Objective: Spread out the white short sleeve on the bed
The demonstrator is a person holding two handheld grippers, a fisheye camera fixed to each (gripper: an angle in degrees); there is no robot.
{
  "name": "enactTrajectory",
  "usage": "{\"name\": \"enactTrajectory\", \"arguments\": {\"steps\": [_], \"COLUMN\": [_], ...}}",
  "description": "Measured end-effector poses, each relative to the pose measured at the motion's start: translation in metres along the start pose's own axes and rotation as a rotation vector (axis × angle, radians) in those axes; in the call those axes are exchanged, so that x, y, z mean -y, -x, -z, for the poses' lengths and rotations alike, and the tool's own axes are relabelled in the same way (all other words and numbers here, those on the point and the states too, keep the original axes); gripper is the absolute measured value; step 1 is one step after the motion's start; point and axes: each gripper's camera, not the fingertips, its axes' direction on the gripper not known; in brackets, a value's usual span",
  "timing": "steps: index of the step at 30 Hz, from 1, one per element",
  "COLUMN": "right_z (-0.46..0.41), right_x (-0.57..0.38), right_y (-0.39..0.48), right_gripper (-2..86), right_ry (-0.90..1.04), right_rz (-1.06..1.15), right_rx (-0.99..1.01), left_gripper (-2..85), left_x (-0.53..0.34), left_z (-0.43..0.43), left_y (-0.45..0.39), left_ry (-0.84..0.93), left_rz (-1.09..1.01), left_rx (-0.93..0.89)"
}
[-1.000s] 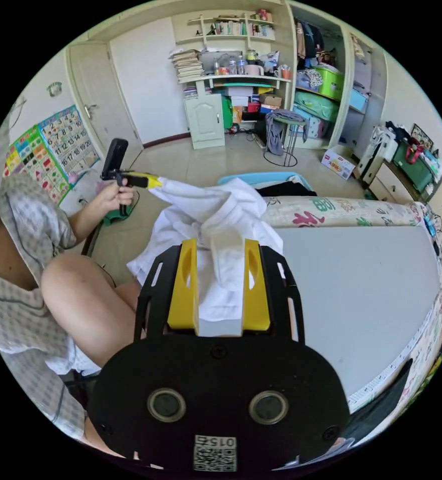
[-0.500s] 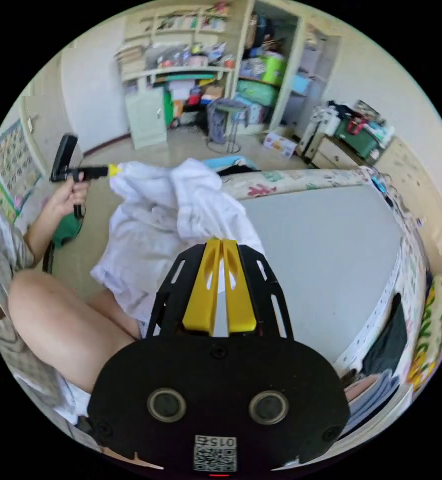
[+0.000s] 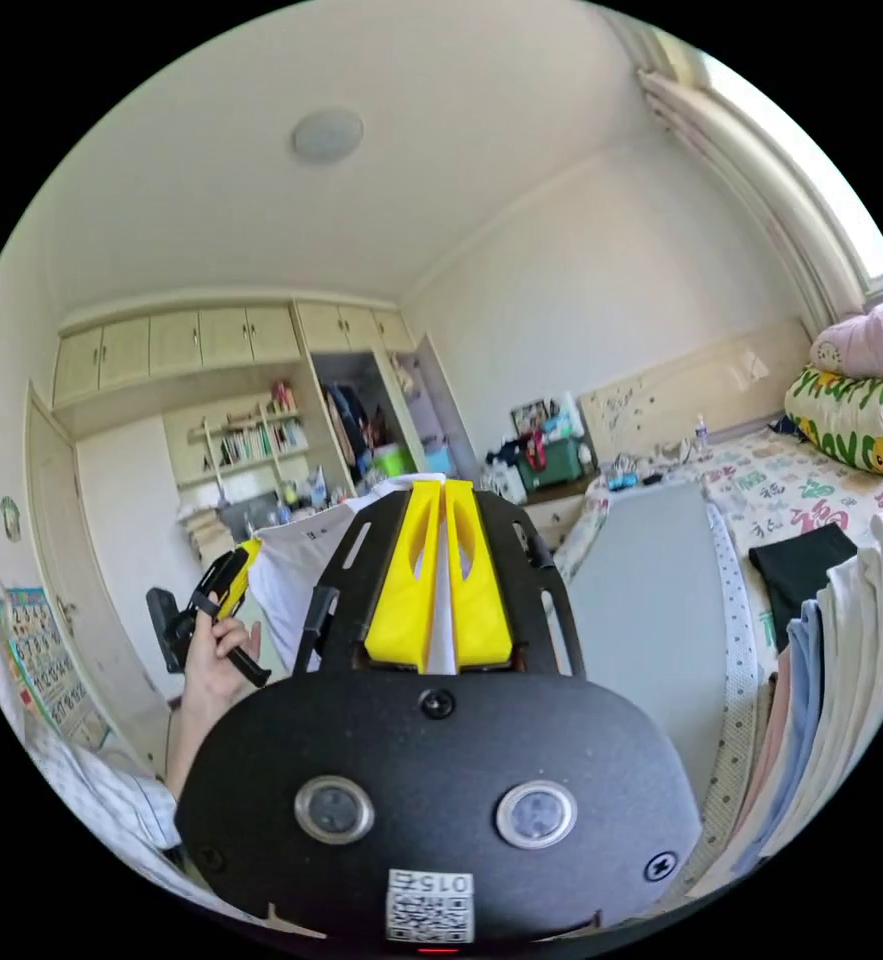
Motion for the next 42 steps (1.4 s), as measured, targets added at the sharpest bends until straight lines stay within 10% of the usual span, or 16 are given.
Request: {"name": "enactTrajectory", "arguments": {"steps": [20,42], "right_z": [0.404,0.329], "right_x": [0.071,-0.083], "right_y": [0.127,0.201], "right_gripper": [-0.3,-0.4], "right_ry": [-0.621,-0.636], "right_rz": [0.337,0.626], "right_rx": [0.074,-0.219], "left_gripper": [-0.4,-0.4], "left_x": [0.097,0.071], "left_z": [0.112,0.009], "left_y": [-0.268,-0.247], "left_ry": [-0.494,-0.550], "left_rz": [-0.493,-0.535], "left_rx": [-0.071,0.033]}}
